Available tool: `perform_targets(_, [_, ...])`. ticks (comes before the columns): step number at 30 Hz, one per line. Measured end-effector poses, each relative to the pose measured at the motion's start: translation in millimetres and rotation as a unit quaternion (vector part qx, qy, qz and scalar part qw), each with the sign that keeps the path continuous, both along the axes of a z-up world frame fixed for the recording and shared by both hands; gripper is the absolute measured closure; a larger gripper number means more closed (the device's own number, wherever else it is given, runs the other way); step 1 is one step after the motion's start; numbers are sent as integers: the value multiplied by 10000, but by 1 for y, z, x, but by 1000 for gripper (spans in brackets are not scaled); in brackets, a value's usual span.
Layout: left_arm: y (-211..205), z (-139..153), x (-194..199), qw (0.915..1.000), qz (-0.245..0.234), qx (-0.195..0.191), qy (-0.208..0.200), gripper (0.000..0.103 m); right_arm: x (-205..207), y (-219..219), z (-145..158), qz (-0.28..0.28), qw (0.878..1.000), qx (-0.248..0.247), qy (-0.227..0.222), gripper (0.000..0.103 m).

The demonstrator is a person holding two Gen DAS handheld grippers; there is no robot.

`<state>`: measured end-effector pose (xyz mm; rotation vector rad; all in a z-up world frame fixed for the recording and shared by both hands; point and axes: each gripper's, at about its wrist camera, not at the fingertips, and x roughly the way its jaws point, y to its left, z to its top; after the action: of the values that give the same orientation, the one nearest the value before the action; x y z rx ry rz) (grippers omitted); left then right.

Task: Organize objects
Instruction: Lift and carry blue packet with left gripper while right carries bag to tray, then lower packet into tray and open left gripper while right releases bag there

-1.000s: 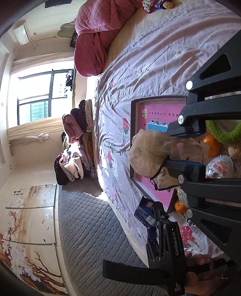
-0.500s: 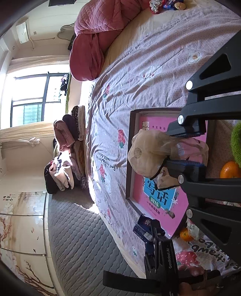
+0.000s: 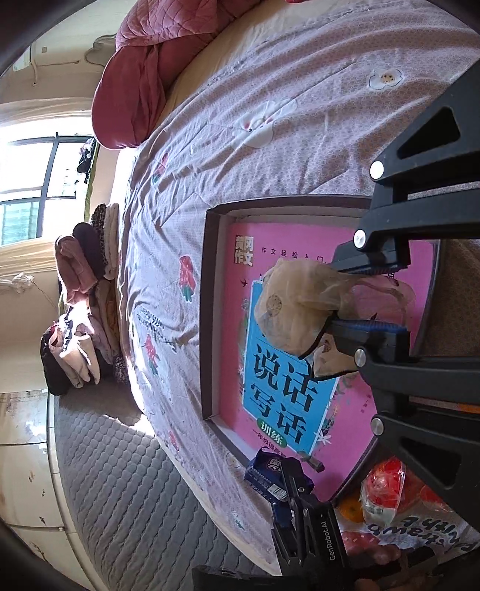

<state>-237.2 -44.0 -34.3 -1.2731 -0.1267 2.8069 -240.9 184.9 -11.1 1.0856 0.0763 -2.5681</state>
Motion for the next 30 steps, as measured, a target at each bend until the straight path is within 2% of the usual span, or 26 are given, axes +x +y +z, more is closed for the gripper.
perform_targets(12, [8,-14,-3,9997,-25,-190,-180,43,-3,1,-9,-90,9996,80,-257,83])
perform_targets(20, [9,-11,-2,9996,-5,-227,-176,43,-1,3,-7,-208,9994,147,-235,69])
perform_targets(30, [5,1,2,9999,40,-140,-23,43,1,9,7,-362,9993,109,-33,66])
